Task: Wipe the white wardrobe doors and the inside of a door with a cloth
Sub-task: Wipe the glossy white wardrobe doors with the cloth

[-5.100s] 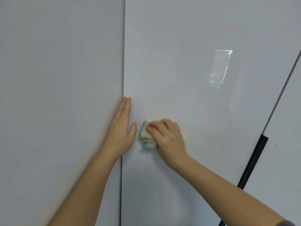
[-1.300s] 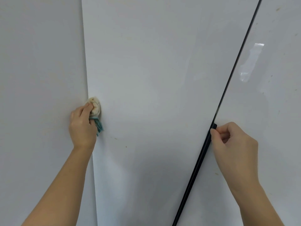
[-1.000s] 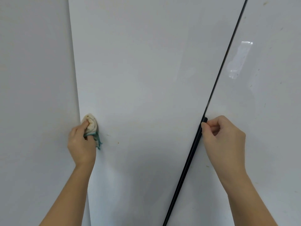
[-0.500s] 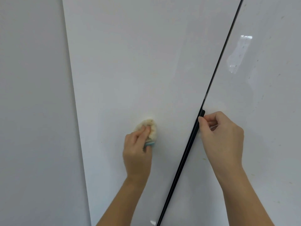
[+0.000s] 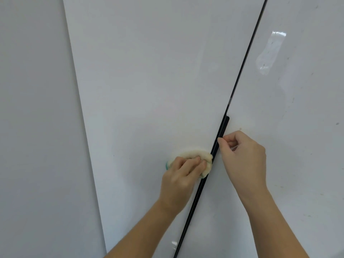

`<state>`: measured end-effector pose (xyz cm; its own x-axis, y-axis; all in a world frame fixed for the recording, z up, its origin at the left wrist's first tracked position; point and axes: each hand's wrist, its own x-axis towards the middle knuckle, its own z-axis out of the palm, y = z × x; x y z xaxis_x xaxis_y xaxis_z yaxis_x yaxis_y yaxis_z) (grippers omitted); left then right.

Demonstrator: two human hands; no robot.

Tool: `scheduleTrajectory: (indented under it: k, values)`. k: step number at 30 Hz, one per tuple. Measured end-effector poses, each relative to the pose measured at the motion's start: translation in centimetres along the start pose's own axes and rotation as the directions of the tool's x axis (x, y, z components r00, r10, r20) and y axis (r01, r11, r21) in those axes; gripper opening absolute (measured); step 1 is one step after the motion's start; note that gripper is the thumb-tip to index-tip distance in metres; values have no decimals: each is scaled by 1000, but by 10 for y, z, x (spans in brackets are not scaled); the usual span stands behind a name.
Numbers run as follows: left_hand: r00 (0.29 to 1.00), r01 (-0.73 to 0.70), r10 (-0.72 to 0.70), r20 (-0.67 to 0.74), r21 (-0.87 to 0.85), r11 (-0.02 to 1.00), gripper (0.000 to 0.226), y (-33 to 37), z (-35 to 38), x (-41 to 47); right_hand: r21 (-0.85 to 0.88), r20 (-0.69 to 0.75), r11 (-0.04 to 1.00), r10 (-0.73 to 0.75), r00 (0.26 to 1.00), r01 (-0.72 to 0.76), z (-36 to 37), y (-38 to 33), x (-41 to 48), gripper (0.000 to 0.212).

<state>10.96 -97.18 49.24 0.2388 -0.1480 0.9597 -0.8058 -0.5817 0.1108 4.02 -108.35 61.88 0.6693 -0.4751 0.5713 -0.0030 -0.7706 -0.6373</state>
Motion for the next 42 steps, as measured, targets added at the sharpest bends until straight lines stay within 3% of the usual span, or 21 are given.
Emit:
scheduleTrajectory:
  k: [4,10,14,17,20,23,28,35,42]
  values:
    - [990,-121,115,76,67,990,17,-23,-11,-11,8,-2,1000,3,1000,-3,2,0,-6,8]
    - [978,-184,169,124,126,975,22,-75,-39,-20,16,-12,999,49,999,-49,4,-6,-12,5]
    - [989,-48,24,148,162,986,27,-117,-65,-31,26,-41,994,110,993,-109,13,-11,-22,6]
    - [969,191,-205,139,105,976,43,-132,-81,-31,32,-85,989,144,986,-142,18,-15,-25,8]
    - [849,524,-523,71,10,852,56,-153,-104,-27,11,-121,986,167,978,-167,25,-20,-30,15]
    - [723,689,-689,-40,-30,725,57,-177,-123,-23,-3,-164,987,156,974,-158,30,-24,-39,23]
    - [676,733,-728,-116,2,680,52,-211,-131,-26,-51,-229,984,157,961,-173,40,-26,-47,31]
    - [661,743,-733,-162,0,670,45,-221,-121,-25,-109,-262,978,144,954,-177,35,-22,-38,18]
    - [540,824,-824,-173,-92,560,50,-213,-101,-20,-85,-267,983,132,955,-160,28,-19,-24,8]
